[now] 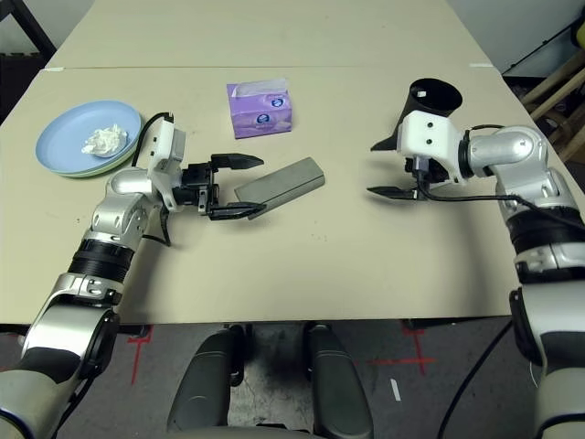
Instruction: Organize and tidy the items on the table.
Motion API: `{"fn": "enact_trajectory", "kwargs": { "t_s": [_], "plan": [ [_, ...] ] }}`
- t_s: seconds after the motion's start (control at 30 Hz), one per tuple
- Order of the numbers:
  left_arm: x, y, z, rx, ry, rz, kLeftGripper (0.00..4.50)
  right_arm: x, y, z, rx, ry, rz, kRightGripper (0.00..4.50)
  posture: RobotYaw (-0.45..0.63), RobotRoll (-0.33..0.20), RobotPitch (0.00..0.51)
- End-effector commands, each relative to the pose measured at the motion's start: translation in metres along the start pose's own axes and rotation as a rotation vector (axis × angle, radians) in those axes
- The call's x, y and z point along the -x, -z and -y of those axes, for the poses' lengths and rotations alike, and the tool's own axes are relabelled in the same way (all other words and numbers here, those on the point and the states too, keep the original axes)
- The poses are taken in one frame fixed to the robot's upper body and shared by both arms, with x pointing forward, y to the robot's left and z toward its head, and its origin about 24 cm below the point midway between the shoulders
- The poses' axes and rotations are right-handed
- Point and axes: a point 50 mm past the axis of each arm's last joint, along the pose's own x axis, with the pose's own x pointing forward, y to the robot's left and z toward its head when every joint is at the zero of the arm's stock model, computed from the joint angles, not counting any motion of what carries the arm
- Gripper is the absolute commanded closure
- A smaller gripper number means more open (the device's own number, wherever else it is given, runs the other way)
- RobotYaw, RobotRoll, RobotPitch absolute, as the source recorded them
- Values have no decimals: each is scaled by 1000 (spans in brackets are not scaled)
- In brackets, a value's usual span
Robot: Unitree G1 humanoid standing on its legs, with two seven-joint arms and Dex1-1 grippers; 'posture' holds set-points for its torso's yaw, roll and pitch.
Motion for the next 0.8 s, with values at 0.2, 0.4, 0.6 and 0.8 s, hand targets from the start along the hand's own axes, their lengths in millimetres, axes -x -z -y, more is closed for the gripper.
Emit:
{"fn": "enact_trajectory", "kwargs": {
  "t_s": [0.2,0.4,0.6,0.8],
  "plan": [
    [-3,2,4,-2,15,-11,0,9,15,2,121,-254,-390,28,121,0,215],
    [-2,2,4,-2,1,-10,0,-2,14,4,214,-262,-425,28,127,0,220],
    [-2,1,3,8,-30,-8,0,-5,14,3,246,-281,-442,28,135,0,221],
    [-2,1,4,11,-34,-8,0,-7,14,3,262,-297,-453,28,139,0,221]
  ]
}}
